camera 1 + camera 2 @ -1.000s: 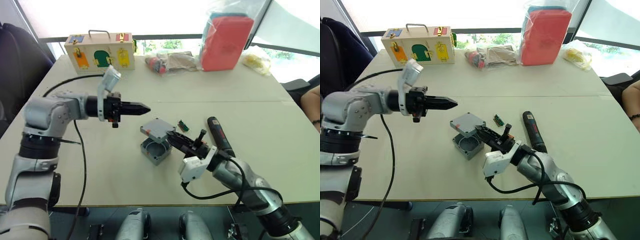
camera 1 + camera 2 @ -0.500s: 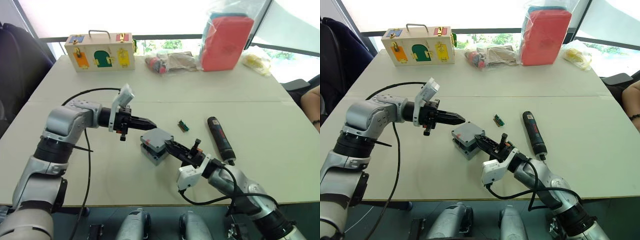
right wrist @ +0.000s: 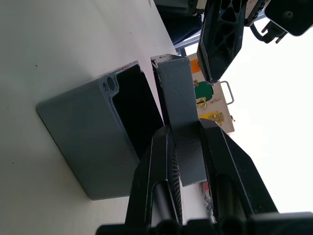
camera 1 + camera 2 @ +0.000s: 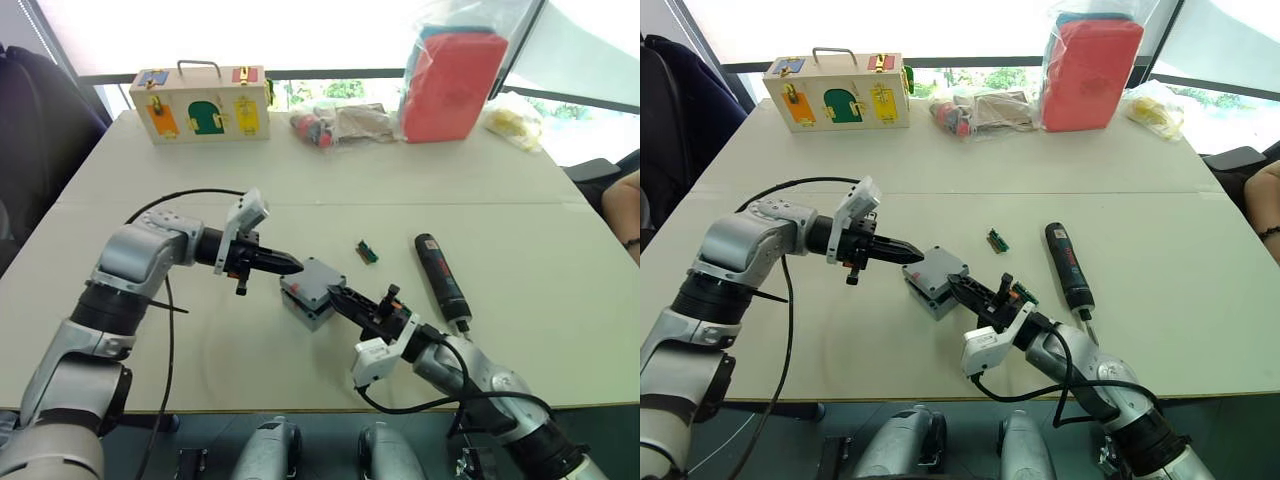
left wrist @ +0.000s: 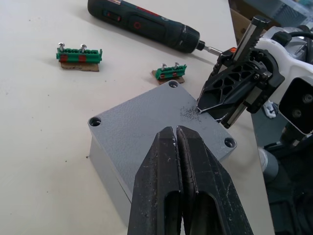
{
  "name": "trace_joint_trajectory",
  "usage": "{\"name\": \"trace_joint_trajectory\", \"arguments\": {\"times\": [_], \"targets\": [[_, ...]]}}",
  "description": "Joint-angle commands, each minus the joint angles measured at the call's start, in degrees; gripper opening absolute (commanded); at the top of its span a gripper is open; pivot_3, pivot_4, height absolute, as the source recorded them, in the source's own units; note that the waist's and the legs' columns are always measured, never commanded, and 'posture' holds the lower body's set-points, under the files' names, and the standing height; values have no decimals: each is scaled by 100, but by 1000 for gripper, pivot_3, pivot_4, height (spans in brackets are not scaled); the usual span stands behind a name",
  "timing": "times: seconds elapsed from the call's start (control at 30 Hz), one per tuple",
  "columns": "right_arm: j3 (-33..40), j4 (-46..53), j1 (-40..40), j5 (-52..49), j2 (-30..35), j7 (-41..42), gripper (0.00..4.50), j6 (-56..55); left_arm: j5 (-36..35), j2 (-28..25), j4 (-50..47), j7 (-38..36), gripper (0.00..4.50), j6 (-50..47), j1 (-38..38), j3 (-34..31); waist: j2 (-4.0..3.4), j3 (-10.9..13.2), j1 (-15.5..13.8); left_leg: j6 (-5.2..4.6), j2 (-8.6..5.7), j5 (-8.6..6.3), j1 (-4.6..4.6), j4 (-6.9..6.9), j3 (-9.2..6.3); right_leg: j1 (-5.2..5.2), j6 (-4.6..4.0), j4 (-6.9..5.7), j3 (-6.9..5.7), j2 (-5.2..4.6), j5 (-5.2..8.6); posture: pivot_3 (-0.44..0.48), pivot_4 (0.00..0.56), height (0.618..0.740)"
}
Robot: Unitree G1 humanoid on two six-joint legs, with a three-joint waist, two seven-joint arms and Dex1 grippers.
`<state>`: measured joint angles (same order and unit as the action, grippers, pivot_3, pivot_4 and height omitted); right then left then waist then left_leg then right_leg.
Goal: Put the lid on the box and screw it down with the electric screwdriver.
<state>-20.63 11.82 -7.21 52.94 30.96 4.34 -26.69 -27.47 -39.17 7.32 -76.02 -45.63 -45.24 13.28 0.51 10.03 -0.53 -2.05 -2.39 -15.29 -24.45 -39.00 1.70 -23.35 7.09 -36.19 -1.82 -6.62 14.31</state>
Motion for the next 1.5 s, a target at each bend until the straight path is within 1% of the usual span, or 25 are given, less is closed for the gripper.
{"name": "trace_joint_trajectory", "arguments": {"times": [0.03,0.3,0.5,0.57,0.6,0.67,0.73,0.77,0.83,0.9,1.3,1.5], "targets": [[-104,-35,4,100,-68,-67,139,-23,54,-4,-37,-64,60,75,-64,-29,0,0,0,0,0,0,0,0,0,0,0,0,0,0,0,0,150,740],[-173,-148,76,232,-83,-148,139,63,194,34,-41,-128,60,151,-36,33,1,-1,-5,0,0,0,1,0,0,1,0,0,0,0,0,0,150,740],[-199,-209,171,275,-48,-231,139,87,638,44,-82,-232,60,658,113,434,0,-1,-6,0,0,0,2,0,0,2,0,0,0,0,0,0,150,740],[-203,-222,190,268,-47,-236,1147,96,919,44,0,-223,0,946,167,656,4,-4,-11,0,0,0,3,0,0,4,0,0,0,0,0,0,150,740],[-199,-225,201,262,-46,-236,1247,101,1039,50,40,-210,0,1061,192,745,5,-5,-13,0,0,0,4,0,0,6,0,1,-1,0,0,0,150,740],[-195,-225,218,259,-37,-246,2006,108,1194,77,104,-196,0,1186,230,858,11,-21,-2,-2,0,-1,10,0,0,13,0,2,-1,0,0,0,150,740],[-189,-199,247,267,-15,-263,2707,106,1317,95,134,-237,0,1296,297,973,11,-29,-4,-5,1,-3,36,1,0,37,-3,4,-1,1,2,0,150,740],[-179,-173,273,263,0,-265,2982,104,1391,110,157,-238,0,1358,332,1026,11,-32,-4,-12,2,-7,49,2,0,51,-7,4,-1,1,5,0,150,740],[-152,-110,317,247,24,-258,2982,105,1474,140,194,-238,0,1440,374,1068,13,-42,-12,-42,2,-25,91,8,0,89,-23,7,-1,1,18,0,150,740],[-110,-21,374,219,57,-239,2982,106,1516,188,237,-228,0,1475,391,1080,12,-53,-20,-57,2,-35,108,10,-2,102,-32,7,-2,0,29,0,150,740],[123,363,556,13,185,-55,2982,110,1842,400,388,-42,0,1454,454,1208,8,-92,-43,-66,-13,-41,109,2,-11,105,-31,17,0,-9,29,0,150,740],[240,624,603,-316,218,389,2982,207,1887,412,217,22,0,1288,536,1268,9,-95,-49,-70,-16,-43,109,0,-15,107,-31,18,1,-11,29,0,150,740]]}}
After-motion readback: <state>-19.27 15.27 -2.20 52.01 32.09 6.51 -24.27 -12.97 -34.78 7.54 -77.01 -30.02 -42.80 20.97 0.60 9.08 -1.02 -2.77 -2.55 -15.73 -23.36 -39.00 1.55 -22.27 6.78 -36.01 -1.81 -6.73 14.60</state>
